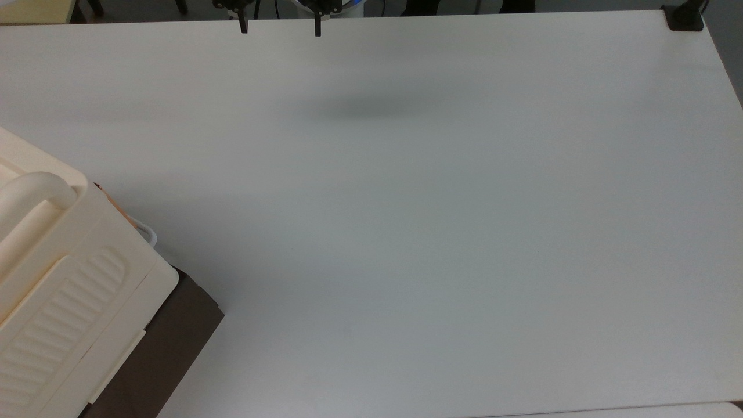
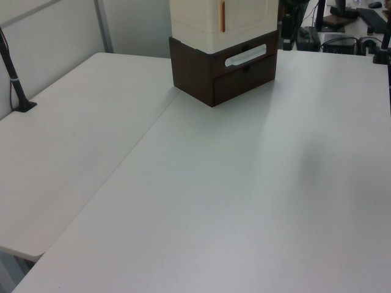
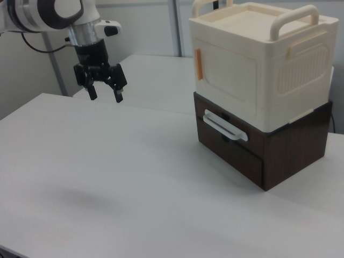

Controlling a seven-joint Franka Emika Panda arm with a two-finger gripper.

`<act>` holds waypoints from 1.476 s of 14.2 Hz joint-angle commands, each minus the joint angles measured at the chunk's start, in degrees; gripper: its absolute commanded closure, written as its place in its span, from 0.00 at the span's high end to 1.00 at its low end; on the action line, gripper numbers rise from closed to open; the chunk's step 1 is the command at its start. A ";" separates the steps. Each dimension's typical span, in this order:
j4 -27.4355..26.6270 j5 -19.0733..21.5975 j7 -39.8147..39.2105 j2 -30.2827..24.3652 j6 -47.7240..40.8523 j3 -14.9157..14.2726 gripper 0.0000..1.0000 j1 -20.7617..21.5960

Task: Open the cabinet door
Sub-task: 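Move the open gripper toward the orange handle strip on the cream cabinet door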

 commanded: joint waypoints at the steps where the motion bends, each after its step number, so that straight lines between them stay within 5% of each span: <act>1: -0.61 0.98 0.76 -0.97 -2.08 0.68 1.00 -0.43; 8: 0.09 0.90 0.76 -0.53 -0.95 0.51 1.00 -0.51; 11: 4.74 0.90 1.03 2.11 1.07 0.33 1.00 -1.74; 18: 9.23 -0.16 17.01 6.59 17.67 -0.28 1.00 -4.64; 21: 12.56 -3.66 21.48 10.27 21.53 -1.60 1.00 -4.55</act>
